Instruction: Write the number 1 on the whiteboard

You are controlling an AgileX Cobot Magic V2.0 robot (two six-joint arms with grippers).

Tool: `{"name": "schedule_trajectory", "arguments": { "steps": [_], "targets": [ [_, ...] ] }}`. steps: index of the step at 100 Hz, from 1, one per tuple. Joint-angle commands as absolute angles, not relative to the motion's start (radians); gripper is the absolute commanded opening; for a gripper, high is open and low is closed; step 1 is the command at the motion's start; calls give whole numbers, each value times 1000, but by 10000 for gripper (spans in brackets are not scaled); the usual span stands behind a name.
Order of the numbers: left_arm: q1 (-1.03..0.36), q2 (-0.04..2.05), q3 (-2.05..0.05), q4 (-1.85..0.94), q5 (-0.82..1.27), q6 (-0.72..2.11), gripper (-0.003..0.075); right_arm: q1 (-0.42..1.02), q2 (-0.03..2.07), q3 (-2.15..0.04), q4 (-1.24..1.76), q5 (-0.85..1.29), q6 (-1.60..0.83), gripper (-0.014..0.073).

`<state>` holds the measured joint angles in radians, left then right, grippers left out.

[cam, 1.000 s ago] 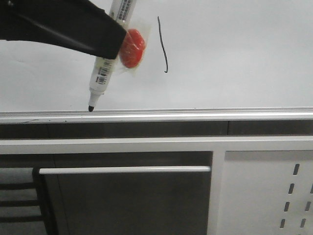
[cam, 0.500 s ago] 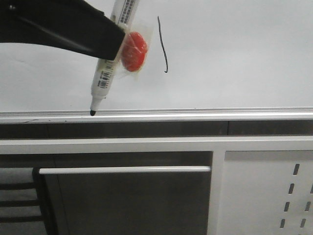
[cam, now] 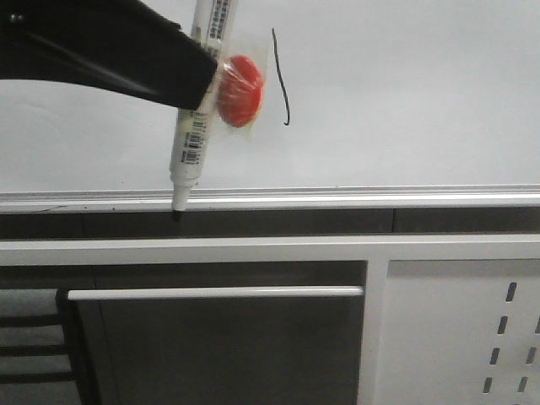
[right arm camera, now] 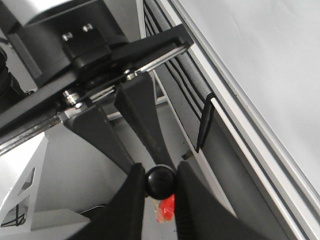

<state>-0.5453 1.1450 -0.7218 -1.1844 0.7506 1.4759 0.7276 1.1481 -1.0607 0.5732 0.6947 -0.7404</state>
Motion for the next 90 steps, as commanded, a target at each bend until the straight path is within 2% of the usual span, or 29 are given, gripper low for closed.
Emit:
{"name": "schedule_trajectory", "arguments": {
  "steps": [1, 14, 21, 41, 58, 90],
  "targets": [
    [-545, 1132, -756, -1256, 680, 1446, -20, 710, 1130, -1096, 630, 676, -730, 101],
    [-545, 1132, -756, -1259, 640, 1422, -20, 647, 1127, -1096, 630, 678, -690, 385],
    [-545, 1128, -756, -1270, 590, 1400, -21, 596, 1117, -1096, 630, 678, -673, 445],
    [-545, 1080, -715, -1397, 312, 1390, -20, 445, 1068, -1096, 632, 680, -654, 437],
    [-548, 1074, -709, -1498, 80, 1436, -20, 411, 1044, -1096, 632, 677, -654, 437],
    [-548, 1131, -775, -1487, -16, 1436, -20, 411, 1042, -1096, 632, 639, -654, 437]
  ]
}}
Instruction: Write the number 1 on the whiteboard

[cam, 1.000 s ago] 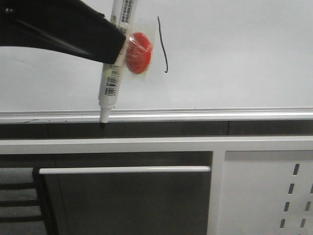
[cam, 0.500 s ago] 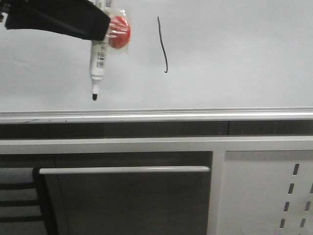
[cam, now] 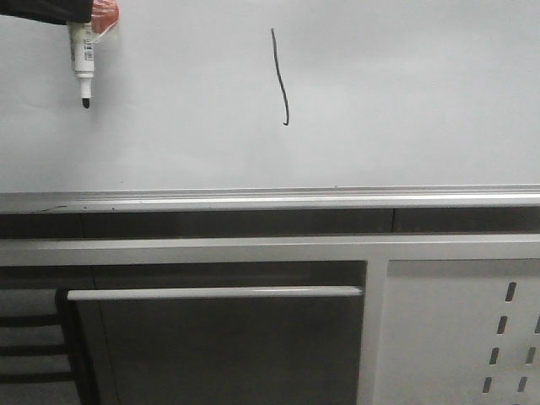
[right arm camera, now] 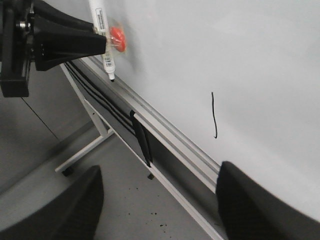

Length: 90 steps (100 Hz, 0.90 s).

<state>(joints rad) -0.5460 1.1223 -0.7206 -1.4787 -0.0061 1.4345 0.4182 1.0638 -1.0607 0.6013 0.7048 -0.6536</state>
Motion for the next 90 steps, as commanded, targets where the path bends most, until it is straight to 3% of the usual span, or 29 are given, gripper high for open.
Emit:
{"name": "schedule_trajectory", "arguments": {
  "steps": [1, 72, 90],
  "targets": [
    [-548, 1133, -777, -1487, -16, 1436, -20, 411, 1042, -1096, 632, 637, -654, 437],
    [-548, 1213, -836, -1448, -99, 1436, -17, 409, 1042, -1096, 632, 645, -654, 437],
    [-548, 1213, -836, -1448, -99, 1436, 62, 409, 1042, -1096, 632, 656, -654, 437]
  ]
}}
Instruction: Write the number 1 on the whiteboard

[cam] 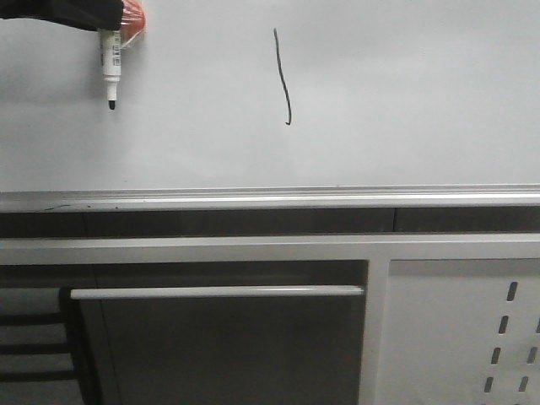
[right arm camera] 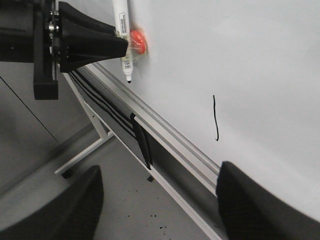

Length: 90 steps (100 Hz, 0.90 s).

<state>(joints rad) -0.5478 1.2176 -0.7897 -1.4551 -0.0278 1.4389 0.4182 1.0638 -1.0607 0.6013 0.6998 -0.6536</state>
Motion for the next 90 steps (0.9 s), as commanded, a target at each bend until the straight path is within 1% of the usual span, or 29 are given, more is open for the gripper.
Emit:
{"name": "schedule_trajectory", "arguments": {
  "steps": [1, 13, 90],
  "targets": [
    [-548, 1213, -836, -1448, -99, 1436, 66, 409, 1042, -1096, 632, 656, -654, 437],
    [-548, 1213, -836, -1448, -99, 1436, 108, 409, 1042, -1096, 632, 656, -654, 437],
    [-548, 1213, -836, -1448, -94, 1436, 112, 409, 1042, -1096, 632, 658, -654, 437]
  ]
}}
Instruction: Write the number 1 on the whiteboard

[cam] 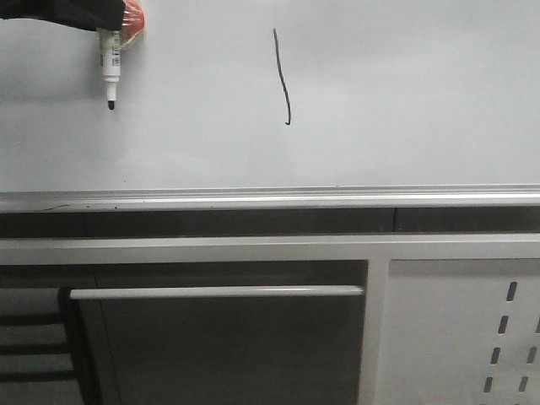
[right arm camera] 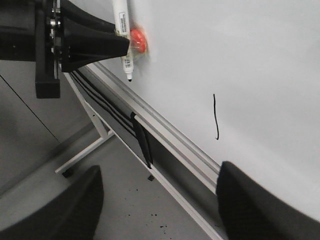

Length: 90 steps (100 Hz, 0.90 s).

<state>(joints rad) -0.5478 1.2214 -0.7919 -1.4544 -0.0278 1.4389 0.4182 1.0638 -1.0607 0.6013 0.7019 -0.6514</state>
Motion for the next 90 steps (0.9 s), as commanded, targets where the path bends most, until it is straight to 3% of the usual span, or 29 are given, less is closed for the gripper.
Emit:
{"name": "schedule_trajectory", "arguments": {
  "steps": [1, 11, 28, 35, 64, 90],
  "targets": [
    [-548, 1213, -836, -1448, -93, 1436, 113, 409, 1042, -1096, 632, 658, -654, 437],
    [-548, 1213, -836, -1448, -83, 1436, 174, 409, 1042, -1096, 632, 658, -654, 437],
    [-548, 1213, -836, -1467, -82, 1434, 413, 409, 1042, -1096, 632, 659, -654, 437],
    [-548, 1213, -836, -1474, -101, 1434, 464, 409, 1042, -1096, 632, 659, -654, 437],
    [-548, 1199, -834, -1475, -19, 1431, 465, 409, 1035, -1096, 628, 680, -654, 437],
    [-548, 1032, -731, -1475, 33, 1431, 465, 379, 999, -1094, 604, 748, -638, 437]
  ]
}}
